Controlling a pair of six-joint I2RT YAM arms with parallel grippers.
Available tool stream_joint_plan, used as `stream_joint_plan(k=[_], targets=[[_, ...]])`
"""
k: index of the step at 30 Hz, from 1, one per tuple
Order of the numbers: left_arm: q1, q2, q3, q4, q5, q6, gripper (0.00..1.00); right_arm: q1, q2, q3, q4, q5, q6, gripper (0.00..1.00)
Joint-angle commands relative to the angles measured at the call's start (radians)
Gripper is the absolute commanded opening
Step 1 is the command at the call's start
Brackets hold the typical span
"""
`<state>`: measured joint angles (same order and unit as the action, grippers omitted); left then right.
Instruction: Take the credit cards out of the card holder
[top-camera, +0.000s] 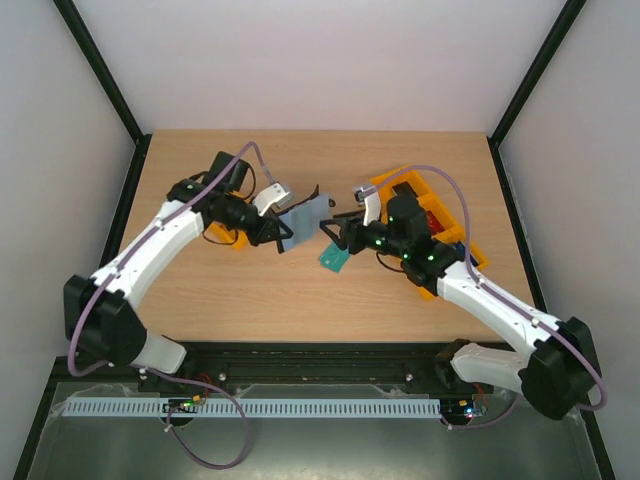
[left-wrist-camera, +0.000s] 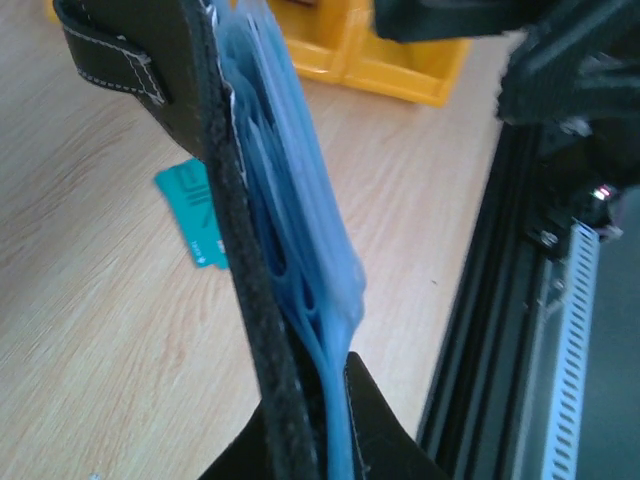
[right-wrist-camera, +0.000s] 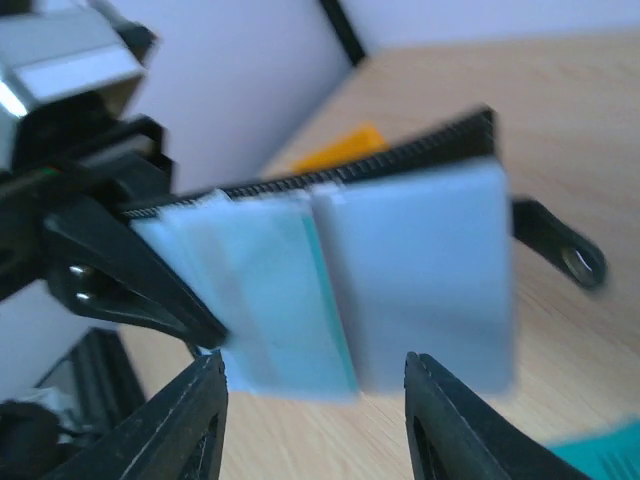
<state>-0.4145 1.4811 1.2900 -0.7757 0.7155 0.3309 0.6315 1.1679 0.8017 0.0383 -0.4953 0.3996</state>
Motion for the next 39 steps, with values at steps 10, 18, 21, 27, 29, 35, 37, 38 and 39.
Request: stream_joint_plan(k=[10,18,21,27,29,35,37,38,39], targets=[[-0.014,-0.144,0.137,-0.316,0.196,0.287,0.02,0.102,0.036,0.115,0.165,-0.175,0.005,0.52],[-0.015,-0.142,0.15,-0.365,0.25,0.353,0.02,0.126,0.067,0.112,0.26,-0.385,0.045,0.26],[-0.014,-0.142,0.155,-0.373,0.258,0.363,0.02,0.126,0.06,0.105,0.286,-0.443,0.046,0.09],[0.003,-0.157,0.159,-0.384,0.266,0.382,0.16,0.126,0.003,0.065,0.315,-0.476,0.024,0.02],[0.021,-0.164,0.156,-0.393,0.281,0.402,0.23,0.126,-0.011,0.064,0.317,-0.488,0.018,0.02],[0.077,-0.175,0.157,-0.46,0.353,0.49,0.34,0.115,-0.017,0.064,0.325,-0.533,0.012,0.02],[0.092,-0.179,0.157,-0.5,0.376,0.541,0.39,0.106,-0.017,0.063,0.33,-0.548,0.014,0.02],[0.097,-0.181,0.154,-0.514,0.386,0.563,0.43,0.1,-0.018,0.062,0.338,-0.557,0.02,0.02],[0.099,-0.184,0.15,-0.517,0.388,0.566,0.47,0.096,-0.017,0.059,0.347,-0.564,0.025,0.02]])
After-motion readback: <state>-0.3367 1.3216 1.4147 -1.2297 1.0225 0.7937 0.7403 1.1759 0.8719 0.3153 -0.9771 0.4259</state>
